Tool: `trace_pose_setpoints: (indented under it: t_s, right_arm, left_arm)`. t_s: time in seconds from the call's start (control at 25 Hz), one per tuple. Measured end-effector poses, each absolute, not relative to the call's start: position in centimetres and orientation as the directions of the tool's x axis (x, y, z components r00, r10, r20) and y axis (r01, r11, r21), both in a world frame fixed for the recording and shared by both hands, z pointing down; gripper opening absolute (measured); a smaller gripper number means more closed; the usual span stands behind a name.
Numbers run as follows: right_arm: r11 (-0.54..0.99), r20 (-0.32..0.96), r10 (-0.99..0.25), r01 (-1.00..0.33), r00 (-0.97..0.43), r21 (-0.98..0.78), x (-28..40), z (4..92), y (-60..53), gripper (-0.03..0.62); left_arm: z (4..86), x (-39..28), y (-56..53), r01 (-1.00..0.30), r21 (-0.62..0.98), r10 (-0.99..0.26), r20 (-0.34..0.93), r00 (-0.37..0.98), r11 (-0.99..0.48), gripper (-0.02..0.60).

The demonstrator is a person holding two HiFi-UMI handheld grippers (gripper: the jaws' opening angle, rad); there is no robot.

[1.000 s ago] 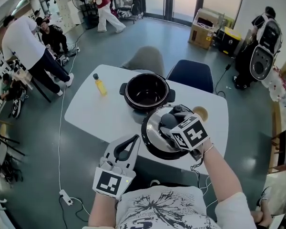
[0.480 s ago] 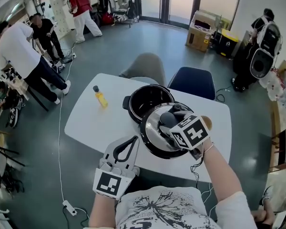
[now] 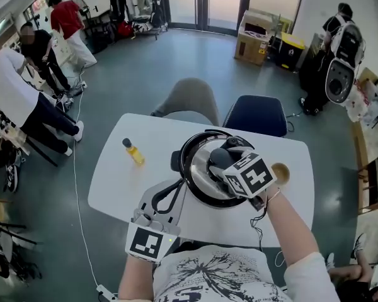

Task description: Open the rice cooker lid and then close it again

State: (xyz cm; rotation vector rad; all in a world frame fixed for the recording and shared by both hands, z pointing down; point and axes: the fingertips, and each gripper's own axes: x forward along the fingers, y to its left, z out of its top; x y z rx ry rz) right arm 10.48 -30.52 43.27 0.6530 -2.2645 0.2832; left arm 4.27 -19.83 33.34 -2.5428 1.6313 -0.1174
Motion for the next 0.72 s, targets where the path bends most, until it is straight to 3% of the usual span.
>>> trace_pose_setpoints:
  t_s: [0.36, 0.72]
  right_arm:
    - [0.796, 0.723, -0.418, -0.606, -0.55, -0.001, 5.1, 45.5, -36.2, 0.295]
    - [0.75, 0.722, -0.461, -0.661, -0.515, 0.007, 4.7, 47.5, -38.5, 0.295]
  left_arm:
    - [35.1, -2.6, -26.1, -0.873, -0.12, -0.881, 0.02, 0.474, -0.472, 0.012]
    - [36.6, -3.2, -29.4, -0.833, -0.123, -0.841, 0.032, 0.539, -0.539, 0.012]
